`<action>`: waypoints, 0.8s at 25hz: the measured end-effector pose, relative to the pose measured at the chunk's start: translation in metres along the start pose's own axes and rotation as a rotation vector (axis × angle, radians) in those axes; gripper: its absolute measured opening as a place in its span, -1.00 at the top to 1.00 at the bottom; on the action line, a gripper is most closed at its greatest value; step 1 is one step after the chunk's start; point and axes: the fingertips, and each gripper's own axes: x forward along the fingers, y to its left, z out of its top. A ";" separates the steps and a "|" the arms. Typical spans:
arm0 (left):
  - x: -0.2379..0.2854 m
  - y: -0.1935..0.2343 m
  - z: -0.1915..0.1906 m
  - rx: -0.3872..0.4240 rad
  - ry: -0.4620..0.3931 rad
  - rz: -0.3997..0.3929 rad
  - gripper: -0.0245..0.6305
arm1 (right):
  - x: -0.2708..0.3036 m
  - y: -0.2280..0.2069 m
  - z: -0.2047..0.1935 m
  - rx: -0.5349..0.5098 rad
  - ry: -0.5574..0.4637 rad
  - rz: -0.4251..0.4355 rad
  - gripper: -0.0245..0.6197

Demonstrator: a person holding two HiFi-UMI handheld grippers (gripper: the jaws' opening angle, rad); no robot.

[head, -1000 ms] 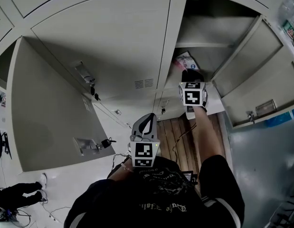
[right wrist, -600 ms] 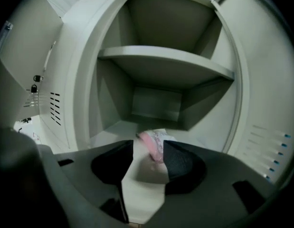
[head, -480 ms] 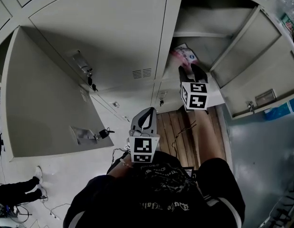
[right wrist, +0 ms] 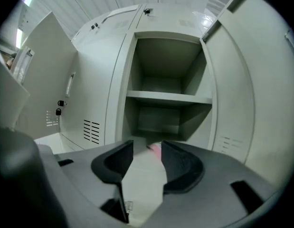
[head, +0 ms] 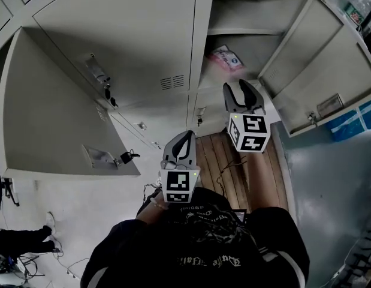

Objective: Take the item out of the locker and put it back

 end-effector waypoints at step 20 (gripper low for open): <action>-0.021 -0.029 0.005 0.010 -0.065 -0.035 0.90 | -0.121 0.019 -0.058 0.012 -0.004 -0.051 0.35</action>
